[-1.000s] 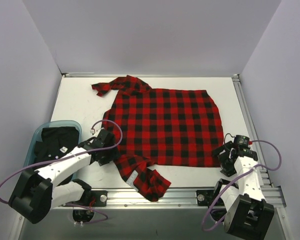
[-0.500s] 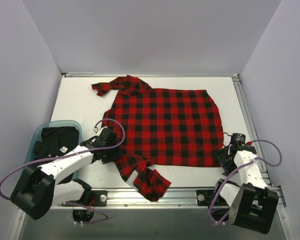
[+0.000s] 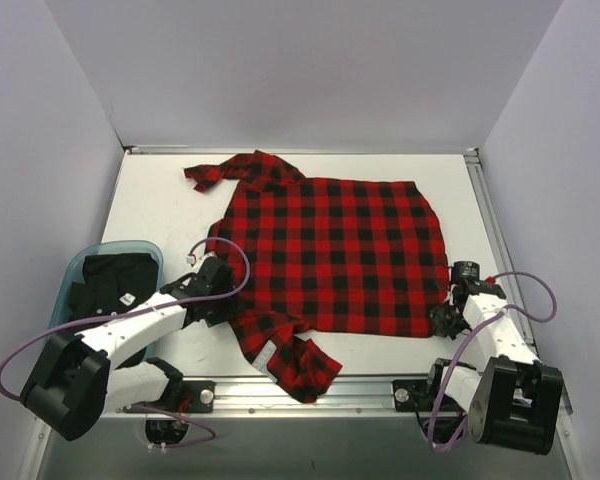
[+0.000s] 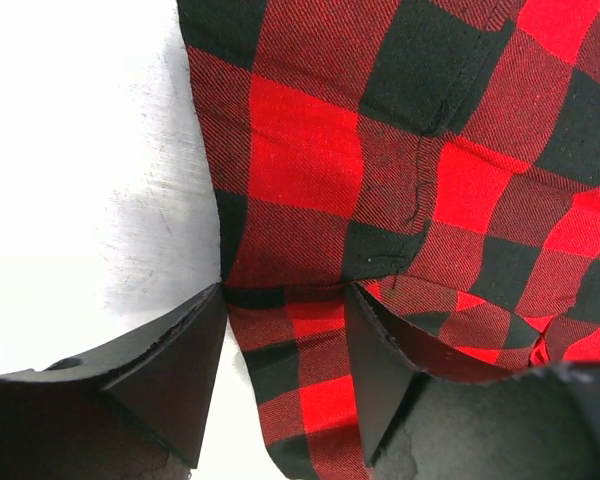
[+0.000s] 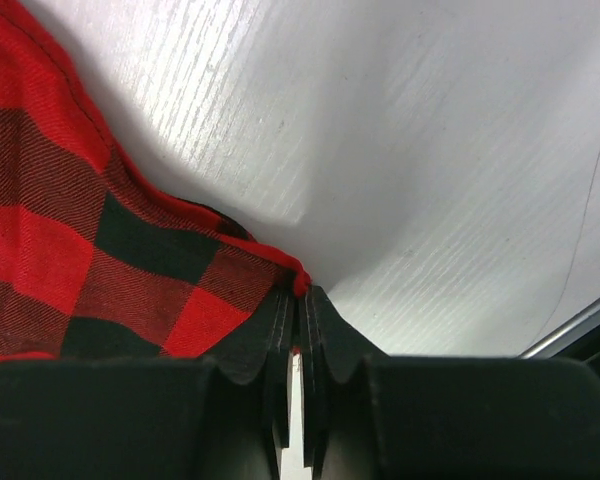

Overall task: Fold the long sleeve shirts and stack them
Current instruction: Fold the shirt

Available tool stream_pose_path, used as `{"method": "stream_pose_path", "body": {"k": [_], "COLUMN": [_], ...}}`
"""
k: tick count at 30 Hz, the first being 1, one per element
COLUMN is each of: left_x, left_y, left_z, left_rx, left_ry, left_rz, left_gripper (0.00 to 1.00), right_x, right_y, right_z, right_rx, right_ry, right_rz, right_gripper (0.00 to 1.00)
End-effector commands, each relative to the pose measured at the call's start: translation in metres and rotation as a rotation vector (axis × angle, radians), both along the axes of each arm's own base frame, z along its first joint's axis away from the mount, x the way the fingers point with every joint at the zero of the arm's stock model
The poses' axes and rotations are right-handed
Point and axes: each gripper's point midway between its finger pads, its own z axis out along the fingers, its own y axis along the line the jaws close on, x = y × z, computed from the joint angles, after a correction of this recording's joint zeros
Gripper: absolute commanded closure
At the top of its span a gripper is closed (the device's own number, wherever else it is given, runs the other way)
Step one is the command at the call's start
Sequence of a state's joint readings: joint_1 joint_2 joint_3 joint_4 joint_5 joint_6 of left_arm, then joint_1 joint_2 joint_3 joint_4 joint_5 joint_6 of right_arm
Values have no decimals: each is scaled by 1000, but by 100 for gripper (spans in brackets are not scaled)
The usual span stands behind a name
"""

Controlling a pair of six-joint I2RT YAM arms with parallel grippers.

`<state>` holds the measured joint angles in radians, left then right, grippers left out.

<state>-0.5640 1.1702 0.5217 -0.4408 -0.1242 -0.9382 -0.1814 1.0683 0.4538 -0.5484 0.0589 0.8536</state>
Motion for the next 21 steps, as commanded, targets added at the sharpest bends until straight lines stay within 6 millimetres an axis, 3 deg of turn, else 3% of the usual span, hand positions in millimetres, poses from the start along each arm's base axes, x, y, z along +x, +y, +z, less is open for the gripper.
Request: {"method": "stream_pose_path", "body": {"k": [1, 14, 18, 19, 21], "left_x": [-11, -15, -19, -19, -21], "left_y": [10, 13, 15, 14, 14], "left_z": [-14, -22, -23, -22, -19], "left_rx": [46, 67, 90, 96, 100], "left_ry": [36, 72, 101, 107, 109], "left_rz": [2, 15, 7, 2, -7], "left_gripper": [41, 41, 62, 75, 87], "right_x": [-6, 12, 16, 16, 20], "right_y": [1, 7, 8, 8, 8], "right_z": [-2, 16, 20, 21, 25], "right_rx": [-4, 20, 13, 11, 4], "right_ry": [18, -58, -73, -78, -96], "right_rz": [6, 74, 91, 99, 109], "right_gripper": [100, 100, 100, 100, 100]}}
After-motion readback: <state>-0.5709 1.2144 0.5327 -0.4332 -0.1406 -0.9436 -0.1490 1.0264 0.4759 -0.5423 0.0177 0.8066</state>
